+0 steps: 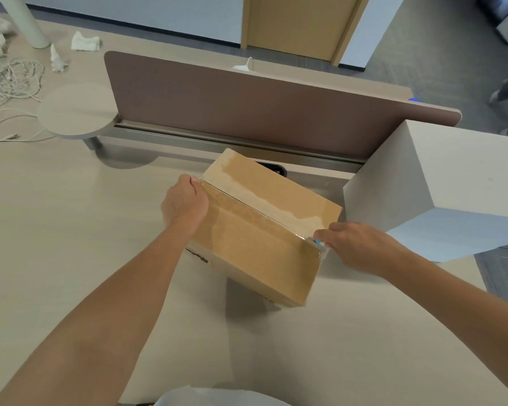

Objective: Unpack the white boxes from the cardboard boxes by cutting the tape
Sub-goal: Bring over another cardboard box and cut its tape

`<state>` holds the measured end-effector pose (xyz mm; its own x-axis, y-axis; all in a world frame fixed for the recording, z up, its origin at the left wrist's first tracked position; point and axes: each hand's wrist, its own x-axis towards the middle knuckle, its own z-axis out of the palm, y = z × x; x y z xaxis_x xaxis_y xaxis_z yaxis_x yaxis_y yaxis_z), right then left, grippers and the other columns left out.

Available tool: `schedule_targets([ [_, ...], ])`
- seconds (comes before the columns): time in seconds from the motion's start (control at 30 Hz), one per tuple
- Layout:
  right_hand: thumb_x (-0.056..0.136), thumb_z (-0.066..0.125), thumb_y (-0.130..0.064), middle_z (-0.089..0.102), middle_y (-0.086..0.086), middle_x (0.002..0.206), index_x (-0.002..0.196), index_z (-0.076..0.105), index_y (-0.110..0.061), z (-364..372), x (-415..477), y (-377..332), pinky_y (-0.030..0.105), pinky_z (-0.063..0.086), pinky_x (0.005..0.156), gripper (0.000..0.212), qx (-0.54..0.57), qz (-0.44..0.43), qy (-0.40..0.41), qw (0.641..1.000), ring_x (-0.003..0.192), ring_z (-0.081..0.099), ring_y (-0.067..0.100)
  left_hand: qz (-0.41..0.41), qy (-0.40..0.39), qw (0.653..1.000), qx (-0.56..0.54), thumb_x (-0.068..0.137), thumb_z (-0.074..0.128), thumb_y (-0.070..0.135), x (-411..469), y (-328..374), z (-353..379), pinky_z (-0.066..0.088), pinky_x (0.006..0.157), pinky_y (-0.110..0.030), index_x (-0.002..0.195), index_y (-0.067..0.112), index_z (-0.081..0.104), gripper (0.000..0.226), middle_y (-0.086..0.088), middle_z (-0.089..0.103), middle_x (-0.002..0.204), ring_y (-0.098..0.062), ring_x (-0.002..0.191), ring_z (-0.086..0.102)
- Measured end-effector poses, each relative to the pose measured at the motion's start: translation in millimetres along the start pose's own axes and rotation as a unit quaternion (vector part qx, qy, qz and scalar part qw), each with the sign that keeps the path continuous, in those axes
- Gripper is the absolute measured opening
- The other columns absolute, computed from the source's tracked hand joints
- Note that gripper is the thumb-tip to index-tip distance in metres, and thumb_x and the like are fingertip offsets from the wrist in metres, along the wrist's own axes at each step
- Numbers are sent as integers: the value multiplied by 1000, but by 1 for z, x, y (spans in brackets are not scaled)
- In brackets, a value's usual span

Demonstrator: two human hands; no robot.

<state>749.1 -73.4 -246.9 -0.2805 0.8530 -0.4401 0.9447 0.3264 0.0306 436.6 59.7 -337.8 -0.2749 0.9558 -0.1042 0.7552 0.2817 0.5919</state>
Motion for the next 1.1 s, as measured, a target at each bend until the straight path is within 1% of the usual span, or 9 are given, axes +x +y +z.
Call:
schedule_targets([
  [0.27, 101, 44, -13, 60, -5, 111, 133, 50, -34, 8, -16, 7, 35, 53, 76, 39, 9, 3, 12, 1000, 96, 62, 23, 4, 4, 1000, 17, 105, 25, 37, -2, 2, -1, 42, 76, -40, 109, 15, 55, 37, -11, 64, 98, -35, 89, 59],
  [0.43, 102, 41, -17, 43, -12, 89, 119, 54, -34, 21, -39, 22, 32, 45, 65, 27, 9, 59, -14, 998, 82, 48, 18, 13, 8, 1000, 17, 104, 26, 37, -3, 0, -1, 45, 76, -41, 105, 15, 54, 36, -11, 64, 95, -34, 87, 59],
  [0.57, 105, 36, -32, 56, -9, 100, 120, 53, -40, 32, -59, 40, 39, 52, 76, 24, 83, 126, 5, 989, 87, 57, 23, 25, 18, 999, 13, 103, 29, 37, -5, -1, -1, 49, 78, -44, 106, 17, 55, 33, -11, 64, 96, -35, 88, 58],
  [0.67, 104, 41, -31, 64, -5, 101, 118, 58, -36, 38, -61, 43, 37, 49, 77, 23, 190, 166, 38, 967, 87, 56, 21, 57, 31, 997, 30, 101, 38, 35, -10, -2, -1, 49, 80, -44, 109, 15, 57, 29, -10, 59, 108, -33, 100, 54],
  [0.77, 101, 50, -31, 65, 0, 87, 109, 59, -39, 51, -56, 41, 31, 47, 63, 14, 304, 205, 76, 927, 73, 60, 17, 65, 28, 996, 58, 100, 44, 36, -16, 1, -2, 44, 81, -43, 116, 12, 57, 32, -12, 50, 124, -33, 111, 50],
  [0.83, 99, 54, -36, 67, 0, 87, 108, 59, -38, 67, -51, 41, 31, 49, 61, 11, 377, 236, 94, 891, 70, 67, 17, 65, 10, 994, 85, 100, 43, 38, -18, 2, -2, 45, 86, -47, 134, 11, 47, 44, -15, 47, 134, -35, 118, 49],
  [0.9, 98, 57, -36, 71, 1, 87, 108, 58, -28, 89, -42, 43, 33, 50, 60, 12, 458, 275, 107, 838, 66, 69, 17, 53, -14, 994, 100, 101, 40, 40, -18, 3, -3, 45, 90, -51, 147, 11, 33, 55, -17, 45, 141, -38, 122, 49],
  [1.0, 97, 60, -31, 74, 12, 90, 94, 60, -13, 127, -24, 40, 31, 47, 57, 18, 565, 349, 109, 740, 61, 67, 19, 46, -33, 987, 149, 102, 27, 44, -18, -1, -2, 44, 88, -47, 142, 10, 41, 54, -18, 54, 135, -40, 117, 55],
  [1.1, 95, 64, -25, 72, 19, 93, 94, 63, -1, 161, -3, 37, 39, 57, 67, 24, 624, 399, 106, 663, 65, 68, 26, 23, -24, 985, 167, 102, 22, 43, -27, -7, -3, 38, 77, -41, 127, 8, 52, 52, -19, 64, 114, -40, 103, 60],
])
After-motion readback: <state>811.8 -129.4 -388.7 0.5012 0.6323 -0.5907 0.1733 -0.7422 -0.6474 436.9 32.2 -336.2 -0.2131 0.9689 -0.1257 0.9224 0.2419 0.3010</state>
